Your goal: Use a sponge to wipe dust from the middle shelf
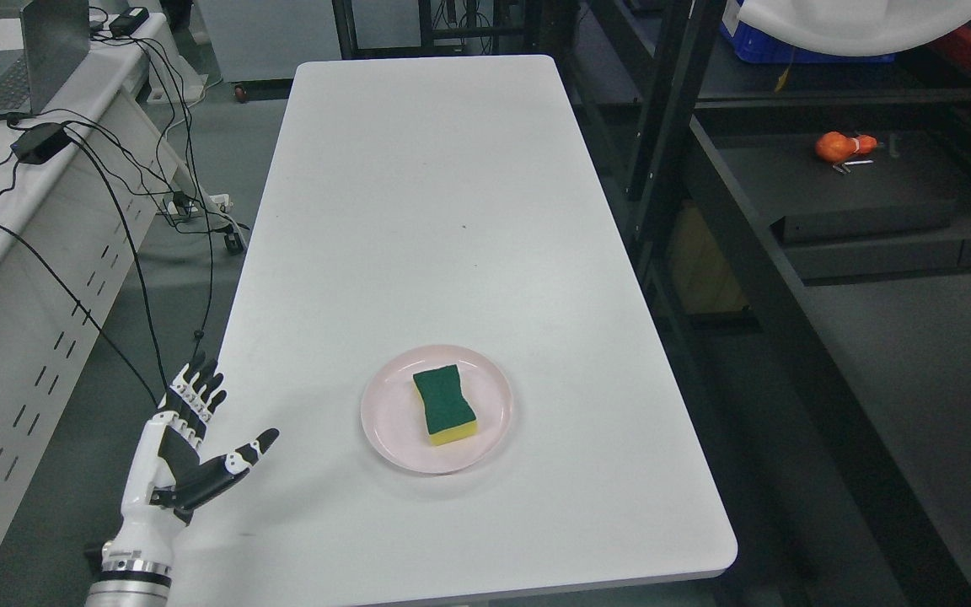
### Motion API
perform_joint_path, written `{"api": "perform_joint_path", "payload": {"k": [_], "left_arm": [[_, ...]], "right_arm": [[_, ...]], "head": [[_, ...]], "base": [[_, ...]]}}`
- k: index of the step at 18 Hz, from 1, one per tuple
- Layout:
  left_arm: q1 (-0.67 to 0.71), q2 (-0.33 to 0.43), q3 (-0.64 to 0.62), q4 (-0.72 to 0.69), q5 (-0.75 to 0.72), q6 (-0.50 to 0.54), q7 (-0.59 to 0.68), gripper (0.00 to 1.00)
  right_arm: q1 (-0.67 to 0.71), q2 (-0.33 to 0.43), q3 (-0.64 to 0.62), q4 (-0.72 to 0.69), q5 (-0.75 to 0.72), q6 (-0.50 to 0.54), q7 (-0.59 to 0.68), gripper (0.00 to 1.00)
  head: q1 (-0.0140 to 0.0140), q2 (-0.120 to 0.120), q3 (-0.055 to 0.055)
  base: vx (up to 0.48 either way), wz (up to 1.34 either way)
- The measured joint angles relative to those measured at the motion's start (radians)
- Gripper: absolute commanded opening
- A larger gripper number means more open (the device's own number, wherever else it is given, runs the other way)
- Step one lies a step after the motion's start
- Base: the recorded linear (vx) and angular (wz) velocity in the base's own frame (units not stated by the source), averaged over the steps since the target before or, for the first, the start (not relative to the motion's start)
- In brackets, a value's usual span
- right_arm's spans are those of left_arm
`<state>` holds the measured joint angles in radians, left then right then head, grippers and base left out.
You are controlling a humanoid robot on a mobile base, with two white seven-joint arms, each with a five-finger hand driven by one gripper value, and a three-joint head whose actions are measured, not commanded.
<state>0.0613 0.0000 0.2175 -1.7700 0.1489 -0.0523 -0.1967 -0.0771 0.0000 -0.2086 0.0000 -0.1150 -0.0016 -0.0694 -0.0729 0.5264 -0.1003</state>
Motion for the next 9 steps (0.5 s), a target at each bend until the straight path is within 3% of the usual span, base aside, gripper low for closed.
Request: {"api": "perform_joint_path", "payload": {"k": [9], "left_arm": [[-0.001,0.0,-0.005,0.003,0.0,0.002,-0.008,0.99]], "right_arm": [[0.0,0.0,0.0,0.0,0.0,0.0,-0.001,1.0]], "head": [[0.0,0.0,0.0]], "base": [[0.0,0.0]]}}
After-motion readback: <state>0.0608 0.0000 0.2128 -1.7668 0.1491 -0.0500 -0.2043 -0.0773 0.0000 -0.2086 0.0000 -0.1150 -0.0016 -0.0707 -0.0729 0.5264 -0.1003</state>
